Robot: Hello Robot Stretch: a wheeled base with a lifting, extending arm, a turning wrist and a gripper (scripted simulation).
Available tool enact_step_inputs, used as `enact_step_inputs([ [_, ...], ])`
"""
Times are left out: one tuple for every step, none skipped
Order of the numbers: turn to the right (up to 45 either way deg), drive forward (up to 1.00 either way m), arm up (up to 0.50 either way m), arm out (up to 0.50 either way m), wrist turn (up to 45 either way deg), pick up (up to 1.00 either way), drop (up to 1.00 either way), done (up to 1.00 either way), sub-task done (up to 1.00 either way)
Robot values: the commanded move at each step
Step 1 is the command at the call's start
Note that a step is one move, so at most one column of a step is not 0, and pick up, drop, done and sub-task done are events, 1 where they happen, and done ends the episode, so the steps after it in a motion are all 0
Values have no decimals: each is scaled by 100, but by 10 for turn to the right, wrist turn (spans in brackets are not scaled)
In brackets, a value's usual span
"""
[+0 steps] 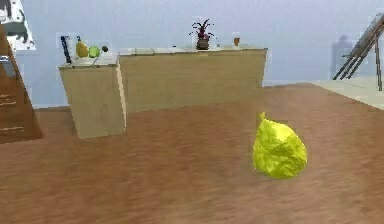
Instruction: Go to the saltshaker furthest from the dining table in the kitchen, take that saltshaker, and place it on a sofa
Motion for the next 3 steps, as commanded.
enact_step_inputs([
  [0, 100, 0, 0, 0, 0, 0, 0, 0],
  [30, 0, 0, 0, 0, 0, 0, 0, 0],
  [0, 75, 0, 0, 0, 0, 0, 0, 0],
])
